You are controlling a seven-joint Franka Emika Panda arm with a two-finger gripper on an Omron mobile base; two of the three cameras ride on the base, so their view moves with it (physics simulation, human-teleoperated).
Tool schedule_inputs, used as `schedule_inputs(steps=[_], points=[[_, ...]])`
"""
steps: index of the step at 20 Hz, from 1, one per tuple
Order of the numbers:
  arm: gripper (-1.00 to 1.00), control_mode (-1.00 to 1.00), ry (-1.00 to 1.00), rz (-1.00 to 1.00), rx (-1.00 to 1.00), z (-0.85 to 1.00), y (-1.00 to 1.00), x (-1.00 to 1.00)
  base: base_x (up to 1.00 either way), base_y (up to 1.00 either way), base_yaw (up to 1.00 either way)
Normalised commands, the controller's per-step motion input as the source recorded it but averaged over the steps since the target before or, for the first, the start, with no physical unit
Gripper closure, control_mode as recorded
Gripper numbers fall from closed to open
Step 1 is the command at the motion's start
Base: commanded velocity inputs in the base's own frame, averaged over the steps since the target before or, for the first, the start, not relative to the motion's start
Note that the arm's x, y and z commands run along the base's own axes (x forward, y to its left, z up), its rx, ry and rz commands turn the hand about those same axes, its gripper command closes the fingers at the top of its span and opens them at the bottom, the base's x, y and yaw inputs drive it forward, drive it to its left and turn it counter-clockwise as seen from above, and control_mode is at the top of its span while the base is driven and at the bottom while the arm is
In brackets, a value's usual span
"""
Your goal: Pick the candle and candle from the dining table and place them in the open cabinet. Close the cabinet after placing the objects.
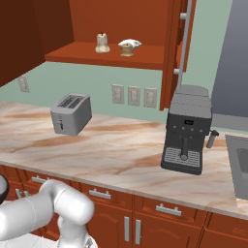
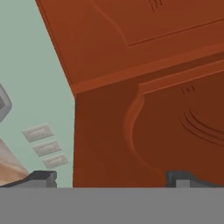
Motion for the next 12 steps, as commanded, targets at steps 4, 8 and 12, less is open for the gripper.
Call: schedule_inputs(steps=[4,8,12], points=[[-1.00,-1.00,-0.01,0.00,0.00,0.00,-0.46,0.00,0.00,0.00,0.00],[-1.00,-1.00,-0.02,0.00,0.00,0.00,-0.47,0.00,0.00,0.00,0.00],[-1.00,-1.00,-0.01,0.00,0.01,0.01,-0.51,0.00,0.00,0.00,0.00]])
